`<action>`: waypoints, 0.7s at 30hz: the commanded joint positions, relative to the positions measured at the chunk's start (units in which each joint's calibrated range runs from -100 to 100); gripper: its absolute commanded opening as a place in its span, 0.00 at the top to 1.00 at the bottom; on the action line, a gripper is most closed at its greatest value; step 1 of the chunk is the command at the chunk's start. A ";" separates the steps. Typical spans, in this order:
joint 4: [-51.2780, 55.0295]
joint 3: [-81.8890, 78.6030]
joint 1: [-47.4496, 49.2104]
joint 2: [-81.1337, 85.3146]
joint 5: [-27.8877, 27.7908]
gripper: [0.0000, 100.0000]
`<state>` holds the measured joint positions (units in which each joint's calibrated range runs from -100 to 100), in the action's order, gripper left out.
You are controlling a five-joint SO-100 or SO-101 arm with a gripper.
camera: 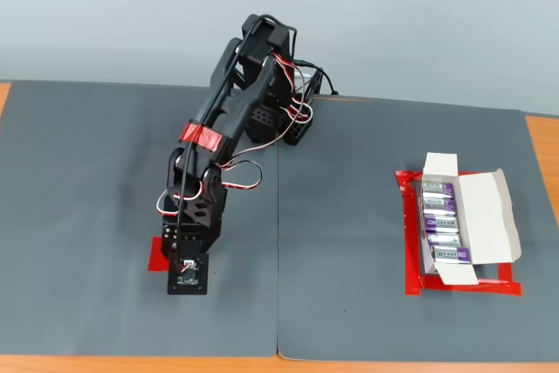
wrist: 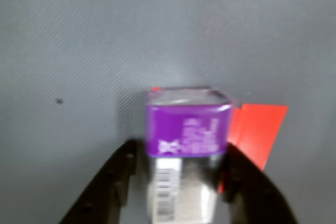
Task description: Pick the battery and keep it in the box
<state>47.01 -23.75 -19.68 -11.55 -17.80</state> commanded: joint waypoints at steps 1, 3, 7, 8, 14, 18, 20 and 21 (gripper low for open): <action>0.56 1.09 -0.65 -0.10 -0.15 0.89; 0.56 1.09 -0.65 -0.10 -0.20 0.91; 0.56 1.09 -0.65 -0.10 -0.25 0.94; 0.56 1.09 -0.65 -0.10 -0.15 0.94; 0.56 0.82 -0.65 0.75 0.17 0.94; 0.30 2.54 -0.58 1.68 1.52 0.94; 0.56 4.08 -0.50 3.03 2.93 0.94; 0.56 4.62 -0.43 3.71 3.55 0.94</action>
<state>47.70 -22.23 -19.75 -11.55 -15.65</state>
